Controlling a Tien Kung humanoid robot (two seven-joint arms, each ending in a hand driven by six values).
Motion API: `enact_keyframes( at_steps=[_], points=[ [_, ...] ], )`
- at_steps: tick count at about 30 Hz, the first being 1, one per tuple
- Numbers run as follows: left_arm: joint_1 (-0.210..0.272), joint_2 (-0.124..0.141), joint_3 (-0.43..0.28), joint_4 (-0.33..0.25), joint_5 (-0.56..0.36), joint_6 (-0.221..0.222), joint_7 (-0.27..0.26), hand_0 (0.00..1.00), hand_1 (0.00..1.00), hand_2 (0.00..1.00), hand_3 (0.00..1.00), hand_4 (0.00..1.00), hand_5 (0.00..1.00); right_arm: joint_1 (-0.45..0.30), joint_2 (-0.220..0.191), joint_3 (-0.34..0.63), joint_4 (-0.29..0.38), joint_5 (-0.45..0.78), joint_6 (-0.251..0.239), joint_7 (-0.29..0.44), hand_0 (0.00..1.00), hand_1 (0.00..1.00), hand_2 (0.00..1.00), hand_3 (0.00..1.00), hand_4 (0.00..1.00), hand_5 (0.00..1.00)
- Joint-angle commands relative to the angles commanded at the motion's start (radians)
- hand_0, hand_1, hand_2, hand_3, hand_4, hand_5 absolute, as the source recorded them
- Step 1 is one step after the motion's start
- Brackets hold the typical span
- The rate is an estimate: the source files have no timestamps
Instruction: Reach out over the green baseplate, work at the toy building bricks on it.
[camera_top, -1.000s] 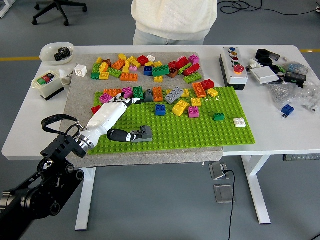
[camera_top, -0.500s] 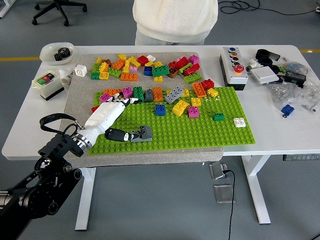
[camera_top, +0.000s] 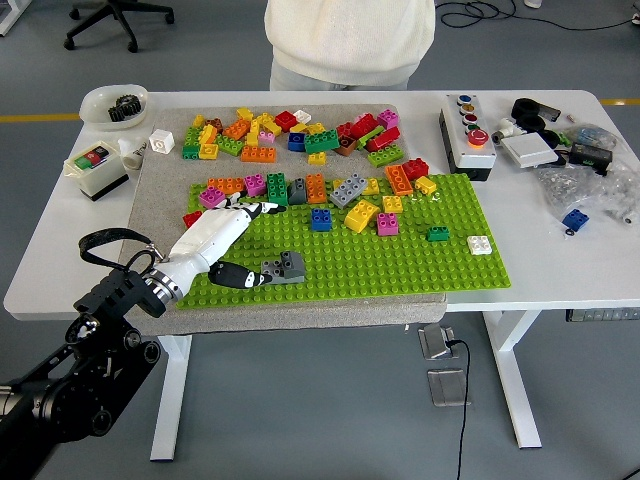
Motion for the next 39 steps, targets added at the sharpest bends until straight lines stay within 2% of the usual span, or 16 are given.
enact_keyframes(
  at_steps=[8, 15, 16, 17, 22, 23, 39],
  points=[
    [0.008, -0.001, 0.0, -0.036, -0.017, -0.032, 0.016, 0.998, 0.85, 0.849, 0.854, 0.993, 0.049, -0.001, 0.0, -0.001, 0.0, -0.001, 0.0, 0.0, 0.736, 0.614, 0.631, 0.534, 0.761, 0.497],
    [0.006, -0.004, 0.006, -0.041, -0.026, -0.042, 0.022, 0.998, 0.851, 0.851, 0.856, 0.998, 0.045, -0.001, 0.0, -0.002, 0.0, -0.001, 0.0, 0.0, 0.736, 0.614, 0.631, 0.535, 0.761, 0.497],
    [0.005, -0.005, 0.008, -0.041, -0.027, -0.042, 0.023, 0.998, 0.851, 0.851, 0.856, 0.998, 0.045, -0.002, 0.0, -0.002, 0.0, -0.002, 0.001, 0.0, 0.736, 0.614, 0.631, 0.535, 0.761, 0.497],
    [0.005, -0.006, 0.009, -0.04, -0.028, -0.042, 0.023, 0.998, 0.851, 0.851, 0.858, 0.998, 0.118, -0.002, 0.0, -0.002, 0.0, -0.002, 0.001, 0.0, 0.736, 0.614, 0.631, 0.534, 0.761, 0.497],
    [-0.001, -0.012, 0.014, -0.031, -0.029, -0.034, 0.03, 0.998, 0.851, 0.851, 0.858, 0.998, 0.118, -0.001, 0.0, -0.003, 0.0, -0.003, 0.001, 0.0, 0.736, 0.614, 0.631, 0.534, 0.761, 0.497],
    [-0.002, -0.013, 0.015, -0.028, -0.029, -0.031, 0.031, 0.998, 0.853, 0.852, 0.858, 0.998, 0.189, -0.001, 0.0, -0.004, 0.0, -0.002, 0.001, 0.0, 0.736, 0.614, 0.631, 0.535, 0.761, 0.497],
    [-0.031, -0.034, 0.018, 0.002, -0.026, -0.011, 0.039, 0.998, 0.854, 0.852, 0.859, 0.998, 0.188, 0.001, -0.001, -0.004, 0.0, -0.002, 0.001, 0.0, 0.737, 0.615, 0.632, 0.535, 0.761, 0.497]
  ],
)
